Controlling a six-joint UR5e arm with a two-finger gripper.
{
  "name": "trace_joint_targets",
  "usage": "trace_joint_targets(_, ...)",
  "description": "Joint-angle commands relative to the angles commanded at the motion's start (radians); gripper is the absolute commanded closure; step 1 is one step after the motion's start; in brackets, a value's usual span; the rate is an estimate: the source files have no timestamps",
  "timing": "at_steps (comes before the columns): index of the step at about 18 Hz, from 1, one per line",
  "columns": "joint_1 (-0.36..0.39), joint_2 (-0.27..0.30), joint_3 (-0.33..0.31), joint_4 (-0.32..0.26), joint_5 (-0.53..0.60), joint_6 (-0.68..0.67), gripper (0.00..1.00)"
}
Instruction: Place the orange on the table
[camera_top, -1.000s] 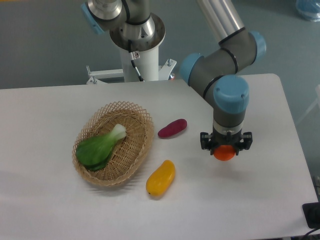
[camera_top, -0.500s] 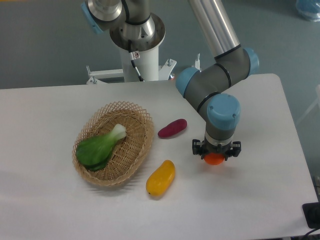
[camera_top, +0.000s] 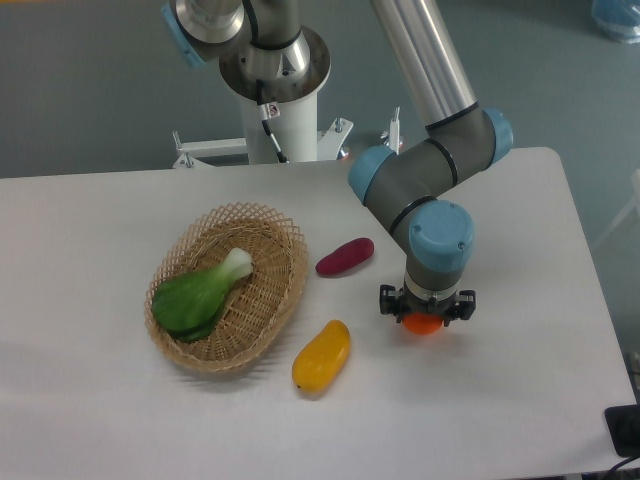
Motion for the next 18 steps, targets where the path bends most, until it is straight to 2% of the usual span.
trace_joint_targets(5,0.002,0.021,0.035,0.005,0.002,0.006,0.0)
trace_joint_targets(7,0.002,0.058,0.095,0.021,0.011,0.024,0.0)
trace_joint_targets(9,0.002,0.072,0.182,0.021,0.014,0.05,0.0)
trace_joint_targets(10,0.002,0.081,0.196,0.018,0.014,0.083,0.0)
trace_joint_targets(15,0.034,0.149,0.199,0.003,0.051,0.25,0.0)
trace_joint_targets(18,0.052,0.178,0.195,0.002,0.051,0.291,0.0)
